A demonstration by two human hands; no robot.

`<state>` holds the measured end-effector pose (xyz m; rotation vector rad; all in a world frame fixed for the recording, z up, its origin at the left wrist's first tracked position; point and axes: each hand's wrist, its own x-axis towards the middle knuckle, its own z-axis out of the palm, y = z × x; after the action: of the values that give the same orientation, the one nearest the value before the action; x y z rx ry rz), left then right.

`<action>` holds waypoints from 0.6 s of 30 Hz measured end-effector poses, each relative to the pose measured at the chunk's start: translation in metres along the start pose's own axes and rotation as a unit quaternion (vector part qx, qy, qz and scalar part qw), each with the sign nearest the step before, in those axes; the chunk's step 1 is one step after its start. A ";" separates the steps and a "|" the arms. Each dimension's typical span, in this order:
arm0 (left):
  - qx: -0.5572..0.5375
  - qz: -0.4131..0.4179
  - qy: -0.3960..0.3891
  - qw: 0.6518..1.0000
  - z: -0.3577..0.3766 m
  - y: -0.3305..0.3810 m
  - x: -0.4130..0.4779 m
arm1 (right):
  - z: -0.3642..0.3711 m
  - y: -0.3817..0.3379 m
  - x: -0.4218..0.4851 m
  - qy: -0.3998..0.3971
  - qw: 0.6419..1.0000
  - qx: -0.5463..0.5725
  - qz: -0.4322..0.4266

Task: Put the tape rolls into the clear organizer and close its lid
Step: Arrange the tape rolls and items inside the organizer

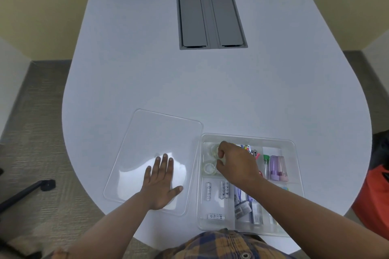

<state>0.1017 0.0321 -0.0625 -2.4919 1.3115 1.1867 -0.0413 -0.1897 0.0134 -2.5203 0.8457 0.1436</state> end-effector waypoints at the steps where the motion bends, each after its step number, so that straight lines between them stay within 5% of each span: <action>1: -0.001 0.001 -0.001 1.000 0.001 -0.001 0.001 | 0.000 -0.002 0.003 0.001 1.000 -0.002 -0.002; 18: -0.004 0.001 -0.001 1.000 0.001 0.000 0.000 | 0.018 -0.009 0.032 -0.042 0.987 -0.155 0.013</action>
<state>0.1015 0.0329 -0.0631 -2.4954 1.3113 1.1973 -0.0099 -0.1923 -0.0070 -2.7672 0.8802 0.4158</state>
